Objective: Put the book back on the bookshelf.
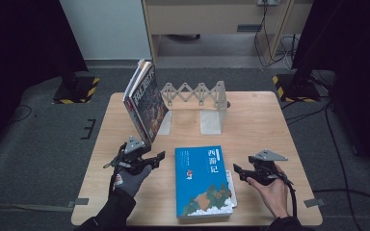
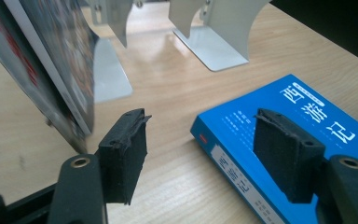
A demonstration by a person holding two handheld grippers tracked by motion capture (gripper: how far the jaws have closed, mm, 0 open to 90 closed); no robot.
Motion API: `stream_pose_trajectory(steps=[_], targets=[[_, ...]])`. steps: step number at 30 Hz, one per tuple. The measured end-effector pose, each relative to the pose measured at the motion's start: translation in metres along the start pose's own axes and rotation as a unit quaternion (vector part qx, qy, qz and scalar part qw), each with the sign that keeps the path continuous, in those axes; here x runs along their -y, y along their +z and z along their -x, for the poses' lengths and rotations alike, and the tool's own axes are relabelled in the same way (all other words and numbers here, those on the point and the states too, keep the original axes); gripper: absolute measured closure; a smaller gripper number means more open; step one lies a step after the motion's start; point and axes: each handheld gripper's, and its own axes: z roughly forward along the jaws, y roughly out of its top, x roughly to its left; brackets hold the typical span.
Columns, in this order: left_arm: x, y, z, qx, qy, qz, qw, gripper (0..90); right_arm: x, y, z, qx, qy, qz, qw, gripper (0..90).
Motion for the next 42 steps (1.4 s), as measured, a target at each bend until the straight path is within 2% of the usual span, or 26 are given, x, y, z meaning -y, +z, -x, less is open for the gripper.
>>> stream_pose_trajectory(steps=[2, 5, 9, 13, 23, 27, 31, 38, 42], targets=[[0.003, 0.007, -0.001, 0.004, 0.001, -0.007, 1.0000, 33.4, -0.001, 0.001, -0.003, -0.008, 0.003, -0.001, 1.0000, 27.2], [0.006, 0.016, -0.002, 0.015, -0.011, -0.017, 0.9997, 32.5, -0.002, 0.002, -0.009, -0.020, 0.007, -0.001, 0.9998, 26.3], [0.011, 0.023, 0.000, 0.024, -0.001, -0.027, 0.9993, 31.2, -0.002, 0.006, -0.015, -0.034, 0.005, -0.005, 0.9994, 25.5], [0.019, 0.033, 0.004, 0.033, -0.006, -0.044, 0.9985, 30.9, 0.000, 0.010, -0.021, -0.044, 0.009, -0.011, 0.9989, 24.7], [0.030, 0.049, 0.014, 0.048, -0.010, -0.062, 0.9968, 28.5, 0.006, 0.023, -0.035, -0.075, 0.013, -0.036, 0.9964, 23.9], [0.032, 0.054, 0.018, 0.053, -0.012, -0.063, 0.9966, 27.1, 0.007, 0.026, -0.039, -0.082, 0.010, -0.041, 0.9958, 23.8], [0.034, 0.058, 0.019, 0.062, -0.023, -0.063, 0.9958, 24.8, 0.008, 0.027, -0.041, -0.085, 0.005, -0.043, 0.9955, 23.4], [0.037, 0.063, 0.021, 0.081, -0.030, -0.061, 0.9944, 19.9, 0.011, 0.029, -0.041, -0.095, 0.025, -0.043, 0.9942, 21.5], [0.041, 0.068, 0.019, 0.097, -0.055, -0.056, 0.9922, 17.2, 0.013, 0.030, -0.041, -0.101, 0.038, -0.044, 0.9932, 20.5]])
